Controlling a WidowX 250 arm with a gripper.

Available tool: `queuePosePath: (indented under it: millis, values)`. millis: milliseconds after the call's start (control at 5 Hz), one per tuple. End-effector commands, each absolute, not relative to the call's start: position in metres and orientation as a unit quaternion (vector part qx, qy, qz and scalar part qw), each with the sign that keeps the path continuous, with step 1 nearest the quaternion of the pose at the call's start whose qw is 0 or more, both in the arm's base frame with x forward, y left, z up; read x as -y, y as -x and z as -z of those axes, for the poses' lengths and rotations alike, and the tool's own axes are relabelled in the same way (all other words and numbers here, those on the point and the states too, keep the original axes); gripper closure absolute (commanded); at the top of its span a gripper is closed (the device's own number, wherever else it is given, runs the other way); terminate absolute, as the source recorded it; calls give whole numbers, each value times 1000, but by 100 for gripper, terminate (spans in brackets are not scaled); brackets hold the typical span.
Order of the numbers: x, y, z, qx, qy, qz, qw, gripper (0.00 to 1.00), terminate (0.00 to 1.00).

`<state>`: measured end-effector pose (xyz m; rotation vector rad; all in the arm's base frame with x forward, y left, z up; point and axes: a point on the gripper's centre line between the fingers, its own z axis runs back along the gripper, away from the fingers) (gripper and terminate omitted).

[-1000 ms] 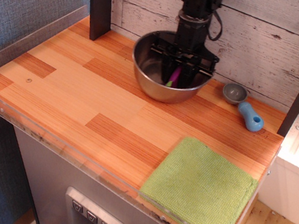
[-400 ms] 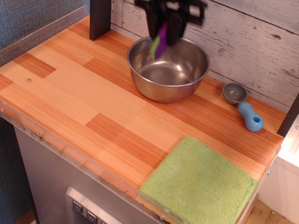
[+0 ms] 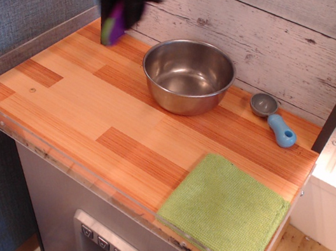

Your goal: Move the purple shape toward the left edge of table.

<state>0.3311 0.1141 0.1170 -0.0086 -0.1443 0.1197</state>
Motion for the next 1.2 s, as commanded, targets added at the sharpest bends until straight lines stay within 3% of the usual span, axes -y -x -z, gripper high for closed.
queuePosePath:
  millis: [0,600,1000]
  values:
    - [-165,-298,-110,57,-30,-55,996,100,0]
    - [-180,-300,-53,49,-58,-64,995,100,0]
    - [-186,-302,-41,32,-57,-48,997,100,0]
